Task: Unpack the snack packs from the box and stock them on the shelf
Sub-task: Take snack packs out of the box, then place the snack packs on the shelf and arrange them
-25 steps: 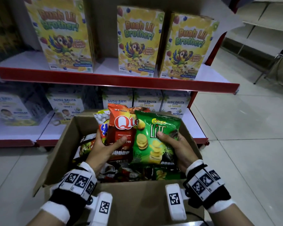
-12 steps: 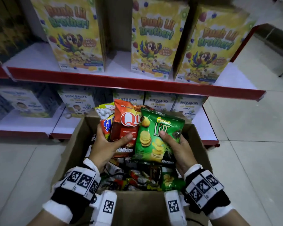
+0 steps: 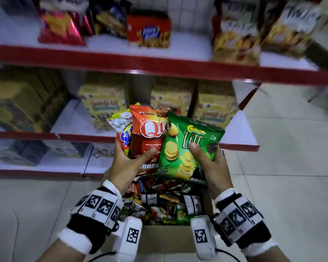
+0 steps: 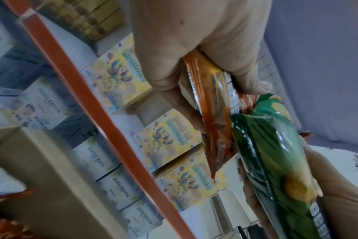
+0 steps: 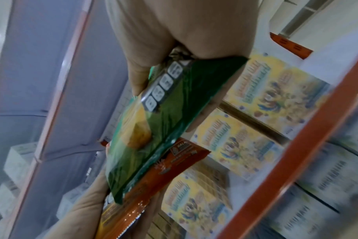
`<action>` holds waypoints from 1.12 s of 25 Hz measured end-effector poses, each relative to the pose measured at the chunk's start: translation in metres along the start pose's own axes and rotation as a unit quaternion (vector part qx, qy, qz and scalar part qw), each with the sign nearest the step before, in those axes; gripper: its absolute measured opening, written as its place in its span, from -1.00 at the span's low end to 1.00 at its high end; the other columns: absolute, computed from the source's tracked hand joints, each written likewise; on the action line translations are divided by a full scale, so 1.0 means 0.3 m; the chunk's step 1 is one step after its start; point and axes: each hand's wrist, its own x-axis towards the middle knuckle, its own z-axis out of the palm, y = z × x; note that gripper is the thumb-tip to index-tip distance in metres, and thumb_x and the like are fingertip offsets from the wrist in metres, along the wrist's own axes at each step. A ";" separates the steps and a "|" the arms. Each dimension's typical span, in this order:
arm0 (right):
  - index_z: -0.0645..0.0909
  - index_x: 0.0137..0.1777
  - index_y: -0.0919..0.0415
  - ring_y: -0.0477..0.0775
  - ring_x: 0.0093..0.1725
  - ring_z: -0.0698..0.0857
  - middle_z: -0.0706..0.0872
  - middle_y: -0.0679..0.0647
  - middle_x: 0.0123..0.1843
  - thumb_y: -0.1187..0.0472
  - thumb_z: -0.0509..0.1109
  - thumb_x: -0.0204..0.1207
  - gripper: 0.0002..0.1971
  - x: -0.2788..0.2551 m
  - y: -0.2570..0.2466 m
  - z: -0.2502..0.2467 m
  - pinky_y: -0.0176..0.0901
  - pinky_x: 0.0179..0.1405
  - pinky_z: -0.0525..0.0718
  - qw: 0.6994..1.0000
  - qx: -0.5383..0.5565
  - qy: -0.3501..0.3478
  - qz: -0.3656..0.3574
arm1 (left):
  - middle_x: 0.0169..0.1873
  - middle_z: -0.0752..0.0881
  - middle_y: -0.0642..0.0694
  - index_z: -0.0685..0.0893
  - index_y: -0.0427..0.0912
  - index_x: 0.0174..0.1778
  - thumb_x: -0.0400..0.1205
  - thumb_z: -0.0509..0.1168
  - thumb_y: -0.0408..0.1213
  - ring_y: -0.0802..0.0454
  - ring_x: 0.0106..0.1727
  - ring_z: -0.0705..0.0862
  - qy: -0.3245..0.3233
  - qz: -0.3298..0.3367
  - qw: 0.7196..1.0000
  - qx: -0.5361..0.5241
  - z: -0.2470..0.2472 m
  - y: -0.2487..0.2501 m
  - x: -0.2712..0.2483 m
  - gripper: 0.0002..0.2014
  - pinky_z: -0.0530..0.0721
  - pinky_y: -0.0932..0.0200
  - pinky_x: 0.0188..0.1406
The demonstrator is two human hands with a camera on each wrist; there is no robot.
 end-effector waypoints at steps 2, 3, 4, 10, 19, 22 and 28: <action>0.50 0.42 0.02 0.16 0.32 0.67 0.71 0.05 0.31 -0.19 0.66 0.12 -0.16 -0.031 -0.238 0.029 0.30 0.39 0.53 1.000 -0.007 0.008 -0.029 | 0.36 0.63 0.00 0.24 0.32 0.51 -0.05 0.67 0.26 -0.07 0.35 0.64 -0.008 0.021 1.000 -0.018 0.039 0.216 -0.044 0.18 0.54 -0.30 0.37; 0.44 0.47 0.03 0.15 0.36 0.64 0.68 0.04 0.35 -0.21 0.66 0.11 -0.10 -0.049 -0.358 0.042 0.29 0.41 0.51 0.999 -0.013 0.010 -0.046 | 0.33 0.66 0.02 0.29 0.32 0.47 -0.03 0.68 0.25 -0.05 0.32 0.66 -0.009 0.038 0.999 -0.026 0.057 0.328 -0.070 0.13 0.57 -0.30 0.34; 0.40 0.50 0.03 0.14 0.37 0.62 0.66 0.03 0.37 -0.22 0.65 0.11 -0.06 -0.065 -0.474 0.054 0.28 0.42 0.50 0.998 -0.020 0.012 -0.061 | 0.30 0.68 0.05 0.34 0.32 0.44 -0.02 0.68 0.24 -0.03 0.30 0.68 -0.010 0.051 0.998 -0.031 0.076 0.442 -0.094 0.08 0.59 -0.29 0.32; 0.38 0.50 0.01 0.11 0.39 0.61 0.65 0.01 0.38 -0.28 0.64 0.06 -0.01 -0.142 -1.031 0.126 0.27 0.41 0.53 0.989 -0.032 0.000 -0.145 | 0.27 0.69 0.00 0.37 0.13 0.46 0.14 0.68 0.03 -0.01 0.25 0.71 -0.022 0.138 0.988 -0.061 0.188 1.000 -0.218 -0.03 0.66 -0.27 0.23; 0.45 0.44 0.08 0.04 0.33 0.65 0.69 -0.01 0.32 -0.32 0.63 0.06 -0.05 -0.166 -1.436 0.257 0.19 0.39 0.57 0.965 -0.077 0.016 -0.250 | 0.26 0.69 -0.01 0.35 -0.02 0.51 0.20 0.54 -0.03 0.11 0.21 0.71 -0.030 0.243 0.967 -0.078 0.191 1.425 -0.214 -0.08 0.69 0.13 0.18; 0.40 0.48 0.08 0.18 0.41 0.59 0.64 0.07 0.40 -0.35 0.65 -0.02 0.06 -0.129 -1.529 0.322 0.29 0.40 0.52 0.964 -0.087 0.016 -0.252 | 0.15 0.75 0.06 0.44 0.05 0.41 0.12 0.58 0.03 0.16 0.10 0.77 -0.062 0.251 0.962 -0.085 0.157 1.529 -0.136 -0.11 0.73 -0.03 0.15; 0.62 0.08 0.04 0.03 0.04 0.79 0.82 -0.04 0.01 -0.28 0.65 0.02 -0.33 -0.051 -1.697 0.388 0.13 0.14 0.71 0.947 -0.133 0.070 -0.285 | 0.23 0.70 0.13 0.38 0.10 0.47 0.17 0.58 0.11 0.18 0.23 0.69 -0.103 0.307 0.945 -0.046 0.099 1.750 0.053 -0.07 0.65 -0.01 0.27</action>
